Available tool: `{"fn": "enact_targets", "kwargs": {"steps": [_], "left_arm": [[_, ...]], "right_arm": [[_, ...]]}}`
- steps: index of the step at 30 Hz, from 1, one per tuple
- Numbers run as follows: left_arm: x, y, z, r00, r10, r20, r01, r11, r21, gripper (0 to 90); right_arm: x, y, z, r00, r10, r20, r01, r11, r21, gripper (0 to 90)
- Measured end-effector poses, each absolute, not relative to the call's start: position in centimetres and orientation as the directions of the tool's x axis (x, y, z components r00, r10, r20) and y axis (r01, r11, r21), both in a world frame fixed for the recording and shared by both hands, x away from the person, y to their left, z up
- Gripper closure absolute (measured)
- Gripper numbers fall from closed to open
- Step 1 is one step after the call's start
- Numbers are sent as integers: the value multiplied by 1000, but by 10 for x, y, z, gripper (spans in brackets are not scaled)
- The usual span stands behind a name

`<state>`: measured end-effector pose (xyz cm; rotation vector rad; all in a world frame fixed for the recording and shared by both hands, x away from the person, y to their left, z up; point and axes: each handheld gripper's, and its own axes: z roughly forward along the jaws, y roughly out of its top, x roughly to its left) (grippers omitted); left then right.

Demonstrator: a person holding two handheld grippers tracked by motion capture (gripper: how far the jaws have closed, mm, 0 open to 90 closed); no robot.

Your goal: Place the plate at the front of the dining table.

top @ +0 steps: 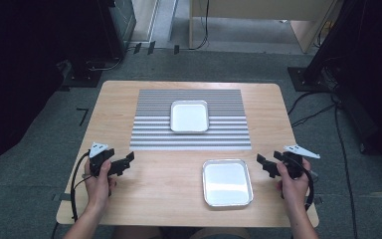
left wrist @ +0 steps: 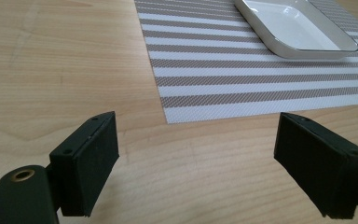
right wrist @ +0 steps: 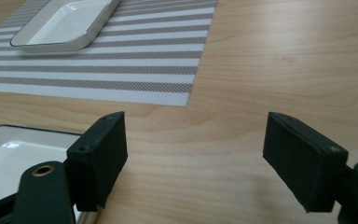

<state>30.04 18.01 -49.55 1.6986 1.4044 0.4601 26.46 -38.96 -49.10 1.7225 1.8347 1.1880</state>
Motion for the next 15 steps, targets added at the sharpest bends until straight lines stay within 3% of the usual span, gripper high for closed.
{"fn": "enact_targets", "kwargs": {"steps": [15], "left_arm": [[269, 211, -500, 268, 936, -229, 602, 22, 798, 139]], "right_arm": [[216, -426, -502, -147, 954, 262, 643, -110, 758, 220]]}}
